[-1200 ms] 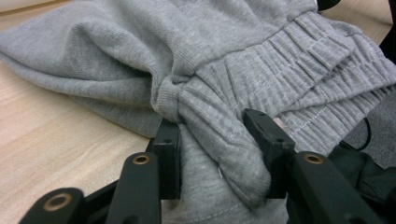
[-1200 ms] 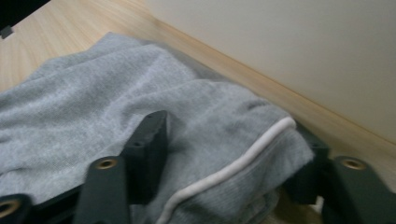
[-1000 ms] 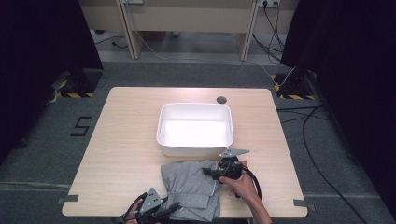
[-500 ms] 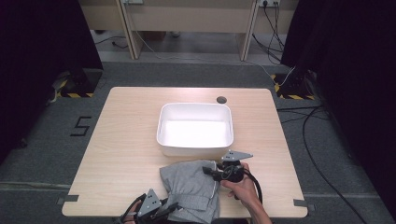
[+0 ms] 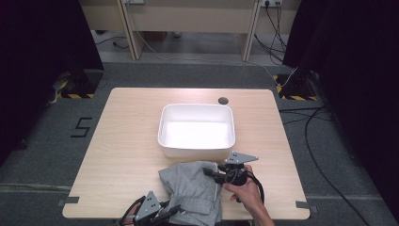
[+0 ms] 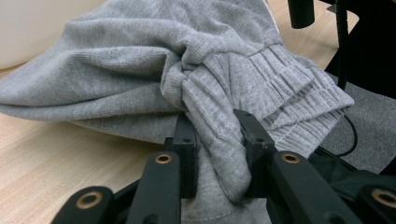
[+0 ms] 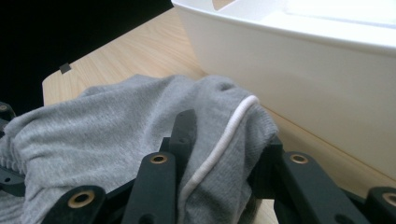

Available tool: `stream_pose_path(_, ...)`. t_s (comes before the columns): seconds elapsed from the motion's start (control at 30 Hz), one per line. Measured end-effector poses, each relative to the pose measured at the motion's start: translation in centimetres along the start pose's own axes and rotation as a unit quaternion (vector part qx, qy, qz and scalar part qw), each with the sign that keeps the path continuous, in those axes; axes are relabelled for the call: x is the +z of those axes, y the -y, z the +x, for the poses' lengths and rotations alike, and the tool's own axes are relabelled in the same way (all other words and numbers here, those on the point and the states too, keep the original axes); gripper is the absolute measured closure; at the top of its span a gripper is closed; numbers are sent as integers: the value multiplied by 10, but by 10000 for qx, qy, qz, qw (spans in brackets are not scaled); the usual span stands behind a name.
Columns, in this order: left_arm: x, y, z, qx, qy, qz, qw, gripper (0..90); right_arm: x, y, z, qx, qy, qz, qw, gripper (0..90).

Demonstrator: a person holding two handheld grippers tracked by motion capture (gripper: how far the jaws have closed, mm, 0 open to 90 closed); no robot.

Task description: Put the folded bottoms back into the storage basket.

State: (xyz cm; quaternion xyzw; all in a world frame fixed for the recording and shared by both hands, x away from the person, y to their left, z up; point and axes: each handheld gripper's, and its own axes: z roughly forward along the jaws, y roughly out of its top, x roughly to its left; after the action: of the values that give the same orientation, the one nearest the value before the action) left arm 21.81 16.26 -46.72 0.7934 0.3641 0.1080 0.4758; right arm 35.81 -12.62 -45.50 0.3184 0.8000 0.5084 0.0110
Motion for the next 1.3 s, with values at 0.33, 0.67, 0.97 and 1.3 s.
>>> stream_pose_path(0.33, -8, -6, -1, -73, 136, -135, 9998, 718, -8, -8, 8, -112, -59, -169, 9998, 692)
stream_pose_path(0.67, -19, -18, -3, -35, 184, -284, 9994, 719, -19, -22, 17, -209, -83, -364, 9991, 696)
stream_pose_path(0.97, -28, -34, 2, -94, 261, -431, 9987, 719, -22, -36, 20, -228, -159, -508, 9983, 697)
stream_pose_path(1.3, -36, -59, 8, -21, 311, -604, 9977, 719, -29, -58, 20, -270, -232, -693, 9970, 697)
